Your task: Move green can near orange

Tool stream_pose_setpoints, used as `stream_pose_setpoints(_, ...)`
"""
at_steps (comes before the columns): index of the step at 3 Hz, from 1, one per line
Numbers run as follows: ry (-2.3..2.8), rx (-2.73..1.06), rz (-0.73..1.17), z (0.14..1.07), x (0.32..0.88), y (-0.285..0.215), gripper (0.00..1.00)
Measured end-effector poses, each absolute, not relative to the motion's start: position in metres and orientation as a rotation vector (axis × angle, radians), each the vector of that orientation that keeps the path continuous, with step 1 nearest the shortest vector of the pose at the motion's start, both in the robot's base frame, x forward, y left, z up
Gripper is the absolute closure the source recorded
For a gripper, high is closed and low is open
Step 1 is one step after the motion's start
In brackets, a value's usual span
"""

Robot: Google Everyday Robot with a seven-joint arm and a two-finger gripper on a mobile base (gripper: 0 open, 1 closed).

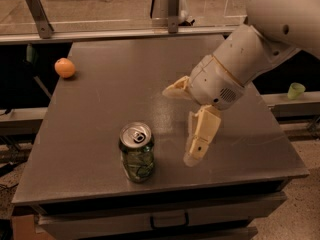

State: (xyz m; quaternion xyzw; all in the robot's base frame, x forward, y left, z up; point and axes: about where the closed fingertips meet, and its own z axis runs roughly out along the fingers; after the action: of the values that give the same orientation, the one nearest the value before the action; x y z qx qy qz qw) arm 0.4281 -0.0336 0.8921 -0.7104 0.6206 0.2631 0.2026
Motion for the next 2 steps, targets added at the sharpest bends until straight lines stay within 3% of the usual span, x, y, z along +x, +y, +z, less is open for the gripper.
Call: stream_pose_setpoints(2, 1.595, -1.873, 1.030, 0.879, 0.403, 0.011, 0.00)
